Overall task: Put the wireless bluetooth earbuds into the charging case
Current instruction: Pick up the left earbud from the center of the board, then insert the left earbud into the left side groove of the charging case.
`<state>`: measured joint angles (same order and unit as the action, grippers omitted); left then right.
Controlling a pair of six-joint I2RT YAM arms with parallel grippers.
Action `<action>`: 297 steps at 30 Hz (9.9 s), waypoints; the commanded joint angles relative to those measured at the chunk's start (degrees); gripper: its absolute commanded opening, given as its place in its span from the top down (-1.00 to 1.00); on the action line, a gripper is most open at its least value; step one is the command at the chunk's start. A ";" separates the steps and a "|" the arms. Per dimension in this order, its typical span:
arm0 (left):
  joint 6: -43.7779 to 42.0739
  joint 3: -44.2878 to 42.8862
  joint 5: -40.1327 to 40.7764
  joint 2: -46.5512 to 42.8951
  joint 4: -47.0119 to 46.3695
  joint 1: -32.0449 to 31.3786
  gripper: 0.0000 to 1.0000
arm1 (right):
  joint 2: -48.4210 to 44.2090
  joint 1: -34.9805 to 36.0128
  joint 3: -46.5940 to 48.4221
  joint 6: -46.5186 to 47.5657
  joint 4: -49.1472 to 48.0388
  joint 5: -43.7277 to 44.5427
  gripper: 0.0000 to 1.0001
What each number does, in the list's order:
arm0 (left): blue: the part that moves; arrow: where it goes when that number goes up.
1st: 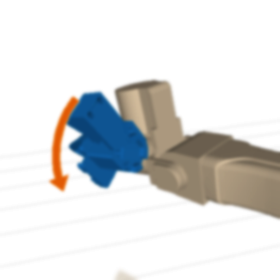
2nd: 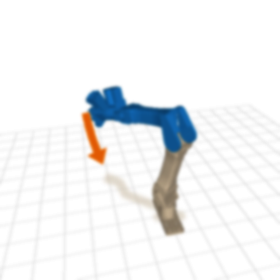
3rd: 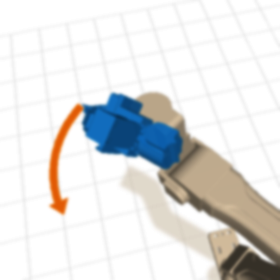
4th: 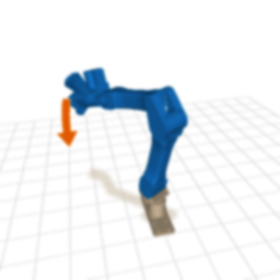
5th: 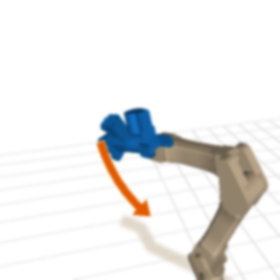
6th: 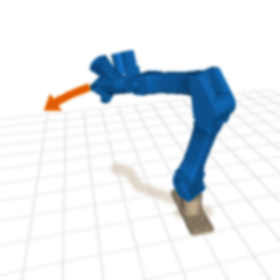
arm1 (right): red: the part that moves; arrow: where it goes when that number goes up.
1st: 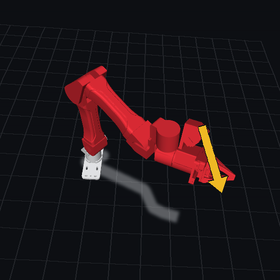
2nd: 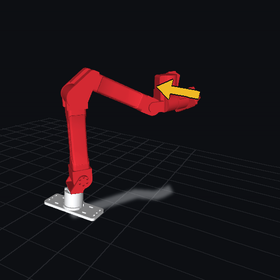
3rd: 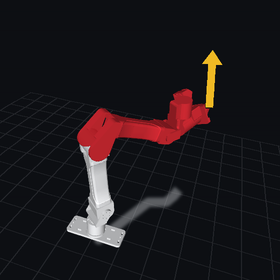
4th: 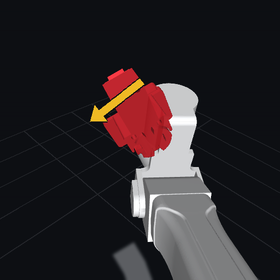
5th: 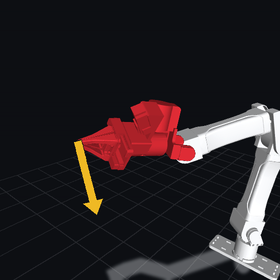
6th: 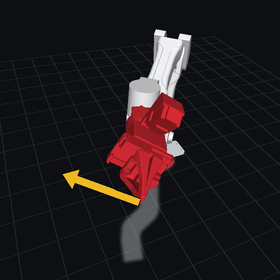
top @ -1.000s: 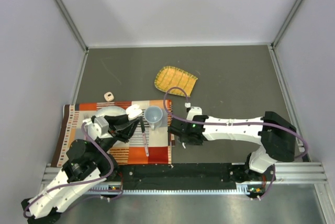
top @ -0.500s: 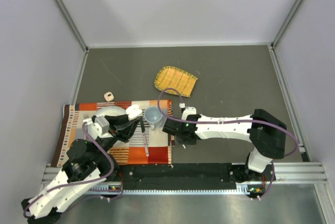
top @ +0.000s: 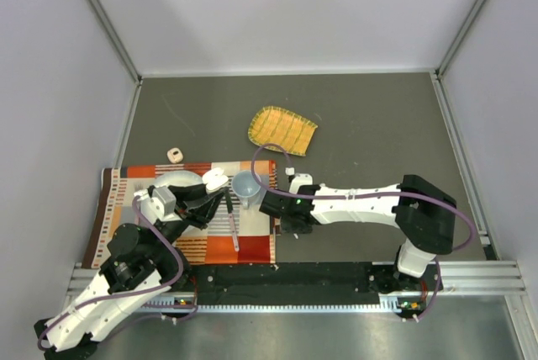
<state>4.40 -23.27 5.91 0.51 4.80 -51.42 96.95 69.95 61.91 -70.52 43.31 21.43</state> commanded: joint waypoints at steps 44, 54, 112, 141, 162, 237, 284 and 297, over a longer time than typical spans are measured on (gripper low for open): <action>1.05 -0.90 0.42 -3.33 -2.86 0.18 1.00 | 1.05 -2.45 -2.94 1.70 -4.37 -2.36 0.27; 1.22 -0.99 0.41 -3.41 -2.95 0.09 1.00 | 1.40 -2.80 -3.64 1.70 -4.99 -3.06 0.31; 2.45 -0.90 -0.20 -2.45 -3.48 0.09 1.00 | -23.80 -2.63 -12.51 -0.92 -6.30 21.16 1.00; 3.24 0.59 -1.52 1.59 -8.75 0.09 1.00 | -50.63 -0.78 -24.91 28.94 -62.11 14.18 1.00; 3.68 3.14 -5.65 10.11 -20.17 0.18 1.00 | -40.35 4.75 -19.37 44.68 -85.67 1.34 1.00; 3.77 2.96 -10.31 16.80 -28.88 0.00 1.00 | -24.96 8.89 -11.81 48.73 -85.41 1.42 1.00; 1.49 2.26 -9.78 15.31 -27.48 0.00 1.00 | -25.67 10.03 -7.95 55.14 -69.77 9.42 0.97; -0.62 1.47 -9.43 14.96 -24.66 0.00 1.00 | -24.96 10.03 -5.58 54.61 -66.16 10.30 0.91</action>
<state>4.78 -19.22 -3.40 16.97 -16.23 -51.42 71.02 79.88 53.10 -17.98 -26.52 27.79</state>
